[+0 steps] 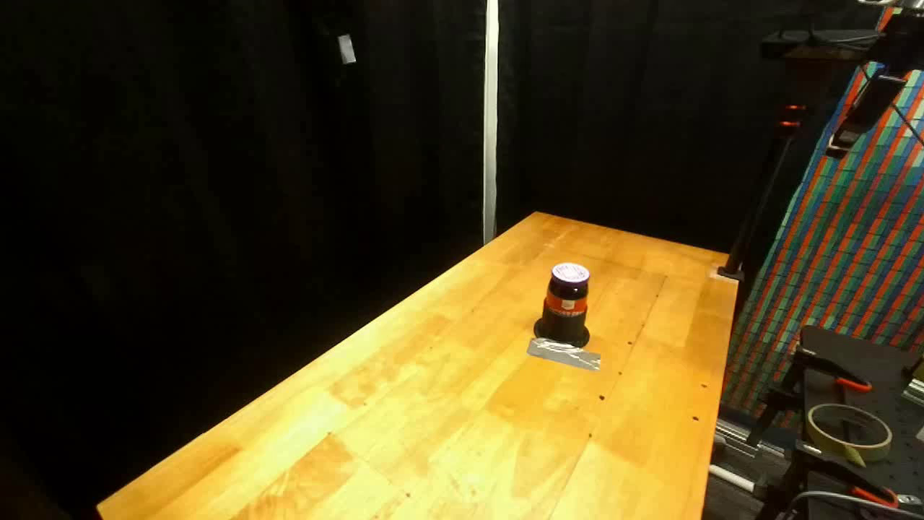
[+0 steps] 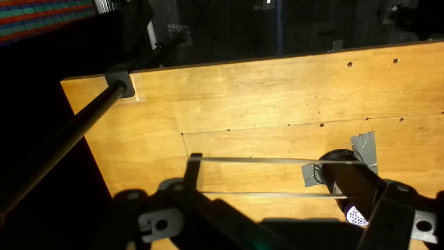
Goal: Put the rubber band on the cup
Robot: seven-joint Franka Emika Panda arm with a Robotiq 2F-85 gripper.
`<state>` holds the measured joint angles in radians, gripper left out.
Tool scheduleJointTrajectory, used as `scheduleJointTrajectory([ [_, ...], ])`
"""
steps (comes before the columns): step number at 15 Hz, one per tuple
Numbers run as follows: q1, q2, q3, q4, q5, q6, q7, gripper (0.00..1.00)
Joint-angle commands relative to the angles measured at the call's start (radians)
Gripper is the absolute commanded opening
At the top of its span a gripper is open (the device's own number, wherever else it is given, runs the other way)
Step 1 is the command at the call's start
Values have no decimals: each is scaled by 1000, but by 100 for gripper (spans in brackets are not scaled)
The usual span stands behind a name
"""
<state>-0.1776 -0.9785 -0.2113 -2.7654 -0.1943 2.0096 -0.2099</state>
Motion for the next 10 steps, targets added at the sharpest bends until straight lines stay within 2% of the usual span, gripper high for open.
scheduleJointTrajectory([
  [1,2,0,-1,3,-1,-3,2,100],
  [4,2,0,-1,3,-1,-3,2,100],
  [5,7,27,32,9,-1,25,43,100],
  [10,121,227,203,56,73,124,217,100],
])
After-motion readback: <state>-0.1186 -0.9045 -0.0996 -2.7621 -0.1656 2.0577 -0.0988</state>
